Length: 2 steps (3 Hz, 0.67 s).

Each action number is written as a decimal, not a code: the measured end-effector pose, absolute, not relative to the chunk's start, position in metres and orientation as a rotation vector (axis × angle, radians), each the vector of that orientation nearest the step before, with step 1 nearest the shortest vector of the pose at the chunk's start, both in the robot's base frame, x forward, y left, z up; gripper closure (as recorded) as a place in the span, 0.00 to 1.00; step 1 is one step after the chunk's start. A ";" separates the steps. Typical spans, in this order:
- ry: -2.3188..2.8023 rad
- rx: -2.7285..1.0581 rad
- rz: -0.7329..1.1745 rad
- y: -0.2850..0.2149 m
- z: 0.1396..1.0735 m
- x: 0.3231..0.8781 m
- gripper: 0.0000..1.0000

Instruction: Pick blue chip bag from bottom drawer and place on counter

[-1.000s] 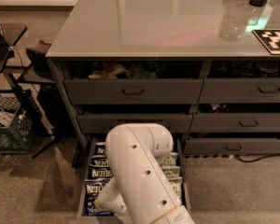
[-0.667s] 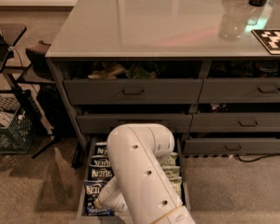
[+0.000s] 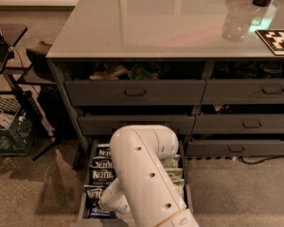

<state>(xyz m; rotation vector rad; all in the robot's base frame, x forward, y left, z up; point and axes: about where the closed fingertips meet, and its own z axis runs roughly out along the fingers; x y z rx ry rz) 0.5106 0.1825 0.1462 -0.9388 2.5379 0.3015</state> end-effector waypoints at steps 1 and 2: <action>2.538 -0.943 0.342 0.187 0.144 0.505 1.00; 2.518 -0.956 0.435 0.187 0.141 0.507 1.00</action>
Offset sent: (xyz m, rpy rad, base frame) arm 0.0149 -0.0999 0.0378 1.2705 0.3720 0.5711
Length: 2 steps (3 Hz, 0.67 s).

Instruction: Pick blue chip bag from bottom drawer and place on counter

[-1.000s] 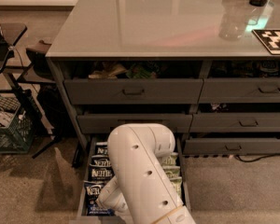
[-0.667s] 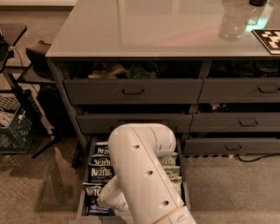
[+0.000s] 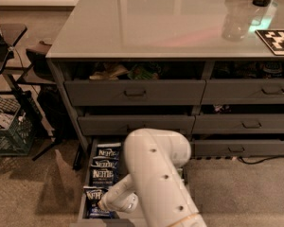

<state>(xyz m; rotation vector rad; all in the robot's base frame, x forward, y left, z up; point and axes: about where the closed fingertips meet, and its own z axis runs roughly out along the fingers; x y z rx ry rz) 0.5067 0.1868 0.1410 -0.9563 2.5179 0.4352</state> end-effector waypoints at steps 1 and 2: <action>2.512 -0.960 0.457 0.187 0.142 0.507 1.00; 2.469 -0.979 0.550 0.180 0.147 0.508 1.00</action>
Offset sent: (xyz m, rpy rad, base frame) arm -0.0006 -0.2319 0.1628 1.2183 0.0452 0.6302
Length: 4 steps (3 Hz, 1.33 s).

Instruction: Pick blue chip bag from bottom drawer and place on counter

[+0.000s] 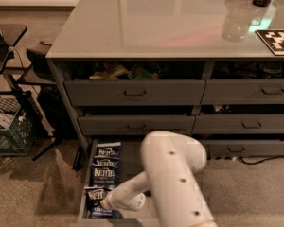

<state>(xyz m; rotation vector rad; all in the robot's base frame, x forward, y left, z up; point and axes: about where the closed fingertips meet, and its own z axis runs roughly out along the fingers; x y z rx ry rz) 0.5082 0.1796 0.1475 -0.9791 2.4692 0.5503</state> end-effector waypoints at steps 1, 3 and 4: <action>2.283 -1.017 0.744 0.197 0.163 0.525 1.00; 1.748 -1.138 0.814 0.174 0.288 0.584 1.00; 1.690 -1.133 0.840 0.091 0.358 0.583 1.00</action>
Offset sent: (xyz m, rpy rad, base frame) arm -0.0282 -0.2789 0.2396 1.0174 -0.1391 0.5741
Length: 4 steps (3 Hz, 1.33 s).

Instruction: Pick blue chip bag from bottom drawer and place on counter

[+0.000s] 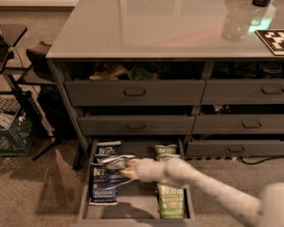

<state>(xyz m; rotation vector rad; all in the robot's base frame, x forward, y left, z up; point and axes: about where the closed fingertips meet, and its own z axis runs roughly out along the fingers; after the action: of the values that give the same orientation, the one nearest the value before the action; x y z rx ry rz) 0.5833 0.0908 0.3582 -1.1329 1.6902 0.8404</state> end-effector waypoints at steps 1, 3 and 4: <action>1.838 -1.112 0.906 -0.019 0.396 0.546 1.00; 1.951 -1.338 0.952 -0.106 0.509 0.444 1.00; 1.861 -1.519 0.870 -0.101 0.572 0.395 1.00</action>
Offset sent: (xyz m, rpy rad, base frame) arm -0.1660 -0.2608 0.1957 -0.2227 0.3996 0.2197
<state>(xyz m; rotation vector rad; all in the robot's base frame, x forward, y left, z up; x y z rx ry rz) 0.3945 -0.1006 0.5721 -1.5187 1.8608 0.8703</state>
